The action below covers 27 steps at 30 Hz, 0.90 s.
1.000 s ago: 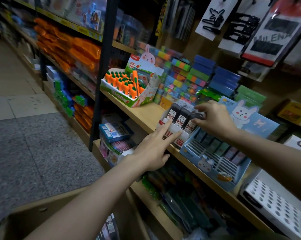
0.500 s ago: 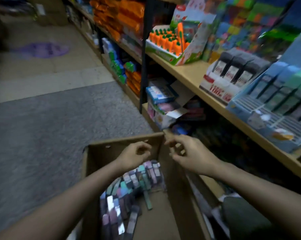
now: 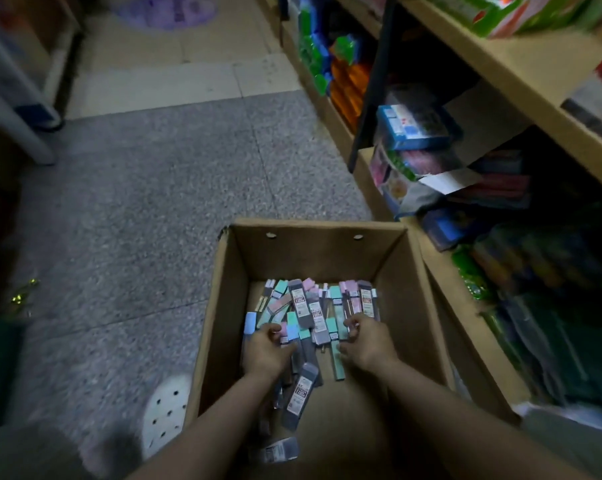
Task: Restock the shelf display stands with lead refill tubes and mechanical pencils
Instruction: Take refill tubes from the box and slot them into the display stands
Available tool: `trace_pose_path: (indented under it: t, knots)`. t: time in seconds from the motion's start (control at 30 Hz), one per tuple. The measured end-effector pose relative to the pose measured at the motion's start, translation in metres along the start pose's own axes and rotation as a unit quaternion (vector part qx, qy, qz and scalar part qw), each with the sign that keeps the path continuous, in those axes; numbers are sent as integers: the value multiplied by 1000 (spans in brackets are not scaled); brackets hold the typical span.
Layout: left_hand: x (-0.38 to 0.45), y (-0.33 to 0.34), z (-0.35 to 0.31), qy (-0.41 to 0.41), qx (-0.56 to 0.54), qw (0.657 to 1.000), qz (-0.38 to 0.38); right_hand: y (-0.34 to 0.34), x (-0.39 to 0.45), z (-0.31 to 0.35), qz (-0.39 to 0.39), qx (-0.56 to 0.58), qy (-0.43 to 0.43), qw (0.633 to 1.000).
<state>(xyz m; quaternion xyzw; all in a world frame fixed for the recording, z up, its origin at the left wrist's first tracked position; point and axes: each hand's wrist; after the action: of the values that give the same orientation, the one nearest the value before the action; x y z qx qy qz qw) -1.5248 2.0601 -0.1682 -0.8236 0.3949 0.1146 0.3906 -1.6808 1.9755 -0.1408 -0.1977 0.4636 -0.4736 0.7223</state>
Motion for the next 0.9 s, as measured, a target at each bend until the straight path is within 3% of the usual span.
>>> trace_pose_path:
  t: [0.4, 0.57, 0.9]
  knots:
    - [20, 38, 22, 94, 109, 988, -58, 53, 30, -21, -16, -156, -113, 981]
    - [23, 40, 23, 104, 138, 983, -67, 61, 26, -28, -45, -74, -94, 992]
    - [17, 35, 26, 128, 121, 981, -80, 43, 15, -28, -20, 15, -26, 999]
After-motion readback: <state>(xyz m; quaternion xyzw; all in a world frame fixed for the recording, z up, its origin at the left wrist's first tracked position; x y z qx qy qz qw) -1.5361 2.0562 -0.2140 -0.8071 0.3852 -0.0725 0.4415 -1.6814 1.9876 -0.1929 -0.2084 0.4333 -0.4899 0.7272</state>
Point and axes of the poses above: each hand's wrist, its own x-axis towards the middle knuckle, its own y-axis out of the palm, z = x × y, and after that the axes turned 8 degrees about -z, right-handed
